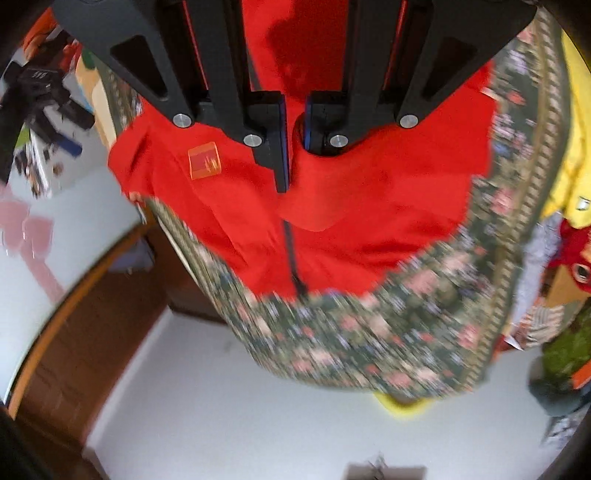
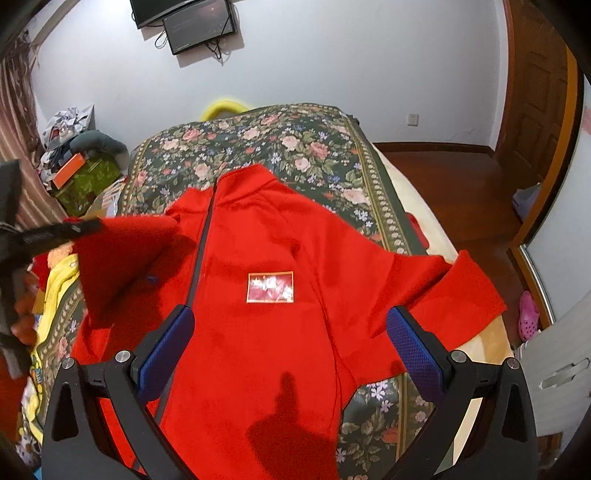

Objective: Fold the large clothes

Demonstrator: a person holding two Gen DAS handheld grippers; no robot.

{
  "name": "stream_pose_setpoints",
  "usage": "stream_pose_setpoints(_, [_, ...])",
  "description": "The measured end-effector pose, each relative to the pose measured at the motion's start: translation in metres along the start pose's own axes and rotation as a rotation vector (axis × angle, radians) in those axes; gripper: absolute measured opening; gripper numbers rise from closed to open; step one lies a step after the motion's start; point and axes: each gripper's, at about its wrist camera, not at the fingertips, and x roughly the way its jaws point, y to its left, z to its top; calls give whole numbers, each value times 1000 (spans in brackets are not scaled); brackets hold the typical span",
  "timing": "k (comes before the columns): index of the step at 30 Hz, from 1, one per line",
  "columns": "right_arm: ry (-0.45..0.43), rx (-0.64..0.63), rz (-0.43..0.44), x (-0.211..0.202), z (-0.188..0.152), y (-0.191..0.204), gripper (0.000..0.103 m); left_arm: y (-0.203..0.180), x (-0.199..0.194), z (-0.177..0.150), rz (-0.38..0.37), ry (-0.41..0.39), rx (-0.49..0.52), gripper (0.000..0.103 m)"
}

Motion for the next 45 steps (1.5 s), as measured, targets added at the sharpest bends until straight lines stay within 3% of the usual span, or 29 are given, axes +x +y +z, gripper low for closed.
stream_pose_setpoints(7, [32,-30,-6,6,-9,0,103,-33,50,-47,-38,158,58,6])
stream_pose_setpoints(12, [59,-43,-4,12,-11,4,103,-43,64,-74,-10,238,127,6])
stream_pose_setpoints(15, [65,-55,1,14,-10,11,103,-43,59,-83,17,254,172,15])
stream_pose_setpoints(16, [66,-61,4,14,-10,14,103,-43,54,-86,16,250,178,17])
stream_pose_setpoints(19, [63,-89,8,14,-7,27,103,-38,36,-90,5,219,183,42])
stream_pose_setpoints(20, [61,-101,9,15,-6,32,103,-35,27,-91,11,201,180,55])
stream_pose_setpoints(21, [61,-112,11,15,-5,37,103,-32,21,-88,16,185,180,60])
stream_pose_setpoints(29, [67,-239,37,29,4,97,103,16,-44,-84,164,30,203,81])
stream_pose_setpoints(38, [137,-419,91,68,-3,180,103,116,-87,-97,293,-12,41,83])
stream_pose_setpoints(45, [250,-547,136,115,-12,239,102,163,-101,-117,340,-10,-38,83])
